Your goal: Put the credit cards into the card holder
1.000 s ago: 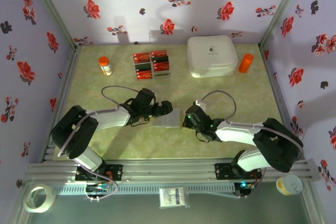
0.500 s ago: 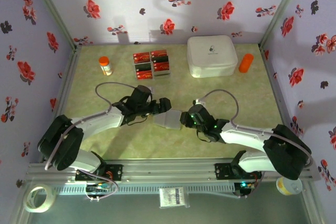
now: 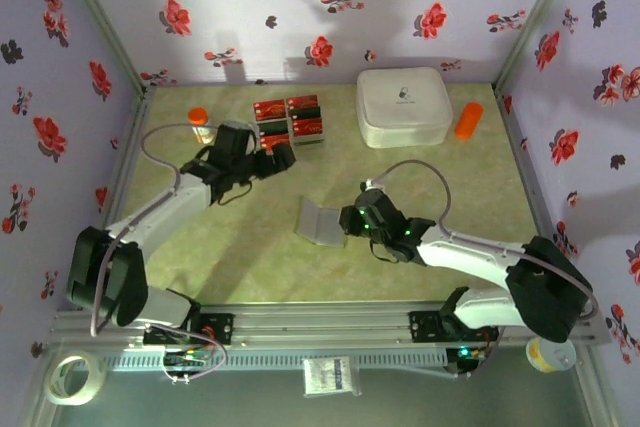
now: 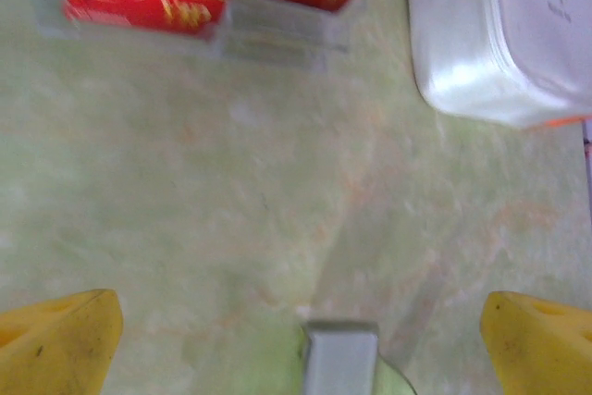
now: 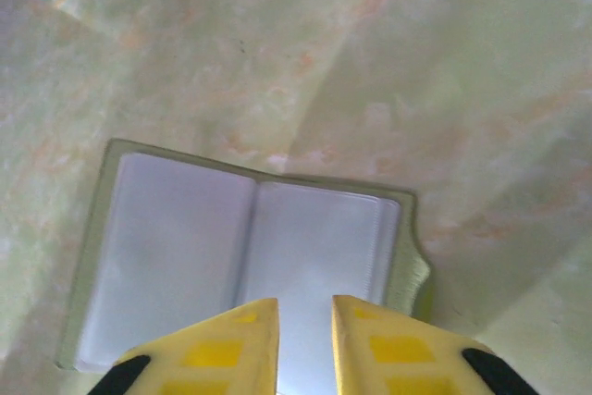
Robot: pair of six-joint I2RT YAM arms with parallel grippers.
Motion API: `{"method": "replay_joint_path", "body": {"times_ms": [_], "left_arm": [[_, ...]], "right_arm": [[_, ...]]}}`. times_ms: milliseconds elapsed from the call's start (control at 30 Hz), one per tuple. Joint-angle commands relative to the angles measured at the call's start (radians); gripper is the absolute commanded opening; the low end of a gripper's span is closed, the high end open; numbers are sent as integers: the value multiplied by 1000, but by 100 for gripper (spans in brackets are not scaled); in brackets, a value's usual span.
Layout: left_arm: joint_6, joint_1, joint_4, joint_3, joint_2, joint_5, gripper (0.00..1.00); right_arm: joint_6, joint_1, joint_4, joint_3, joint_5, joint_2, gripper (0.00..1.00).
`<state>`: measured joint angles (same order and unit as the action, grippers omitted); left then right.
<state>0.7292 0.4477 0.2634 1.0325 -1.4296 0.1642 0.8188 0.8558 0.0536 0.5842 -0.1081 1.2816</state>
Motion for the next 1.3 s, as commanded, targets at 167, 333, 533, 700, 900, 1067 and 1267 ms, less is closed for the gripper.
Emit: {"method": "replay_joint_path", "body": {"times_ms": [167, 333, 533, 700, 900, 1067, 1267], "left_arm": [[-220, -135, 129, 202, -170, -62, 100], [-297, -171, 116, 336, -290, -131, 100], [-323, -219, 65, 508, -469, -144, 100], [-324, -242, 24, 633, -598, -135, 100], [-311, -252, -6, 753, -717, -90, 100], [-246, -253, -70, 778, -774, -29, 100], [-157, -236, -154, 778, -823, 39, 100]], "right_arm": [[-5, 15, 2, 79, 61, 116, 14], [14, 16, 13, 101, 84, 158, 14], [34, 17, 10, 121, 66, 193, 15], [39, 17, 8, 153, 61, 238, 15], [57, 17, 22, 164, 64, 266, 14], [73, 17, 29, 149, 58, 269, 14], [95, 17, 51, 128, 54, 263, 13]]}}
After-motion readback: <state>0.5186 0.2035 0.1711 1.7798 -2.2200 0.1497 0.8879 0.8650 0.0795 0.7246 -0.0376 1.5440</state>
